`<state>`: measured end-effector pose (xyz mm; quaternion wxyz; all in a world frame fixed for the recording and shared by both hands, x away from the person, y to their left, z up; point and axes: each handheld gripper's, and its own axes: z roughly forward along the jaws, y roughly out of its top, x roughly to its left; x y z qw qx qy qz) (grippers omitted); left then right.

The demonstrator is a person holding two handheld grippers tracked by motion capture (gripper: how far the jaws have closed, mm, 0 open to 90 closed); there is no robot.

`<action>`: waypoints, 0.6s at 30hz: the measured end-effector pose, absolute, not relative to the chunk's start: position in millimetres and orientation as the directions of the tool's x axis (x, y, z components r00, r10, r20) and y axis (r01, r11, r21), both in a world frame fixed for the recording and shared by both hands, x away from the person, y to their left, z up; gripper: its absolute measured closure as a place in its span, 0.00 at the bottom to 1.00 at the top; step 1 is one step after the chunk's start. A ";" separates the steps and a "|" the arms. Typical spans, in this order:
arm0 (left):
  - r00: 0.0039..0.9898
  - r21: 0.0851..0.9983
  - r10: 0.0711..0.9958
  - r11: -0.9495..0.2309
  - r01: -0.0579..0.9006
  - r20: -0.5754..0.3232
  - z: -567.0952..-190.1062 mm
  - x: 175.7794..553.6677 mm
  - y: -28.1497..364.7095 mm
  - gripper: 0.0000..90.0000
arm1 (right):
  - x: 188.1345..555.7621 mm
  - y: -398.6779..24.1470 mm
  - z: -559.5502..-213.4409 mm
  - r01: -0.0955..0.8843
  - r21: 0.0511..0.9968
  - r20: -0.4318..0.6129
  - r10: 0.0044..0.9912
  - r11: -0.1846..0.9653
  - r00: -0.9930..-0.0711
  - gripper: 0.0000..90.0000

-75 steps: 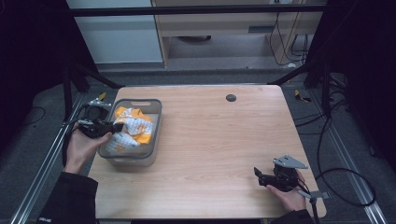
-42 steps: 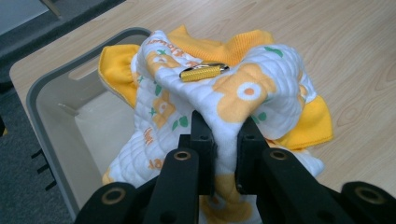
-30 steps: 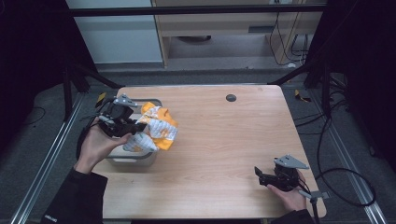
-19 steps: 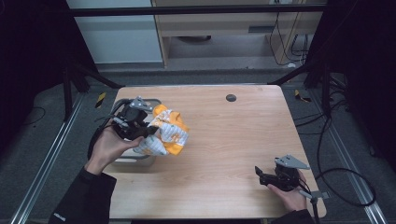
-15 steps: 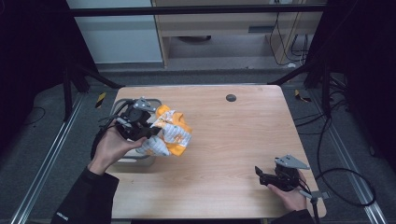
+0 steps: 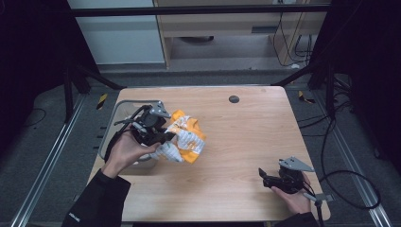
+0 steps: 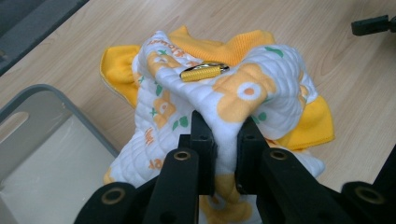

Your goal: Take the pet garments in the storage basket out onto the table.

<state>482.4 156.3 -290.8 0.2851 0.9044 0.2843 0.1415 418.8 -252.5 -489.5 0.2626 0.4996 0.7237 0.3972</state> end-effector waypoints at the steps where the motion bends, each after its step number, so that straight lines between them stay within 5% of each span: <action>1: 0.802 0.591 0.590 -0.682 0.430 0.096 -291.9 482.4 154.6 0.90 | 418.8 -252.6 -489.4 0.515 0.837 0.018 0.932 0.184 -0.362 0.14; 18: 0.841 0.571 0.533 -0.720 0.395 0.092 -306.2 480.0 127.7 0.90 | 418.9 -252.8 -489.3 0.512 0.838 0.013 0.933 0.186 -0.360 0.14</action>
